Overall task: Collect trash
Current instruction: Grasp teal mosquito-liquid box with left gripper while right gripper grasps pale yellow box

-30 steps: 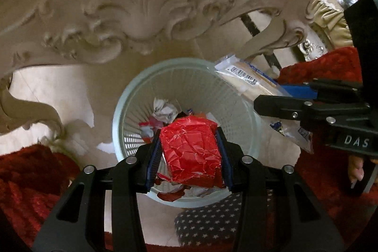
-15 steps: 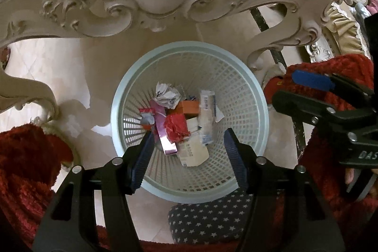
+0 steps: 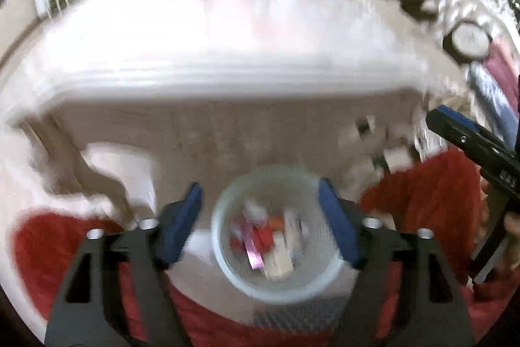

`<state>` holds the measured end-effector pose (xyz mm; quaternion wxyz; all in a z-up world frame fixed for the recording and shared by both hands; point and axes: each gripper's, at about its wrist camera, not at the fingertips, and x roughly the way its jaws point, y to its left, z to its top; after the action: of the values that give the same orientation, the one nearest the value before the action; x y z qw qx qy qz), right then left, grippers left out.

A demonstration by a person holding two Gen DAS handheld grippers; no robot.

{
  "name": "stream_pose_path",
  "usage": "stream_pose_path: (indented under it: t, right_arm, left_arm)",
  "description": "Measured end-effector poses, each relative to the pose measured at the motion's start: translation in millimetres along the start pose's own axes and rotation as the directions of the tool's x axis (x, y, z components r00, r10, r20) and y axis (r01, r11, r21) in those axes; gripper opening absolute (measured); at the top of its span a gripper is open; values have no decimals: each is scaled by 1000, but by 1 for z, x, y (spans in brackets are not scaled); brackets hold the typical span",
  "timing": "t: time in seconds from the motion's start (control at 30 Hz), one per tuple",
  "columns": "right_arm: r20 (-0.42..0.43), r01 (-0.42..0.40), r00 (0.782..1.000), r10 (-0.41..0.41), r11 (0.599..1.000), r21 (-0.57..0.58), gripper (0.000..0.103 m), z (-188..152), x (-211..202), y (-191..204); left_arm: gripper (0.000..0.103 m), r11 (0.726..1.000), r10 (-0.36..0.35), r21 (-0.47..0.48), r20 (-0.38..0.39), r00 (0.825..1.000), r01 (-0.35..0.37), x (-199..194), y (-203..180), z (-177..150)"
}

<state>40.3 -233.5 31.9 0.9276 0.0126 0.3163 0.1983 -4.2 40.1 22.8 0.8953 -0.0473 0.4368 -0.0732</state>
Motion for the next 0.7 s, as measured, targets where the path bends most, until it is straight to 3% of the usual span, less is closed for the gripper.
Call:
stream_pose_path:
  t: [0.1,0.17,0.3,0.43,0.57,0.7]
  right_arm:
    - [118,-34,992,33,999,10,83,43,-11,-11]
    - [163,-78,984,72,996,32,83,71,-8,-20]
    - [218,-197,961,169,973,117,83,116,7,-42]
    - [234,-98,969,78,993,72,86,158,42,-42]
    - [168,23,985,-26,999,23,86,196,105,-42]
    - [86,64,994,-61,998,-30,86,222,170,-37]
  left_arm:
    - [78,998,47,24,112,993,-50,-21,4,42]
    - [81,998,56,-5,129,990,-56,-20,12,73]
    - [81,999,18,-40,193,981,-11,-5,22,131]
    - [81,992,79,-113,226,971,-55,37,34,198]
    - [81,980,138,-174,220,966,-101,86,44,253]
    - [81,963,205,-214,187,961,-163,136,55,298]
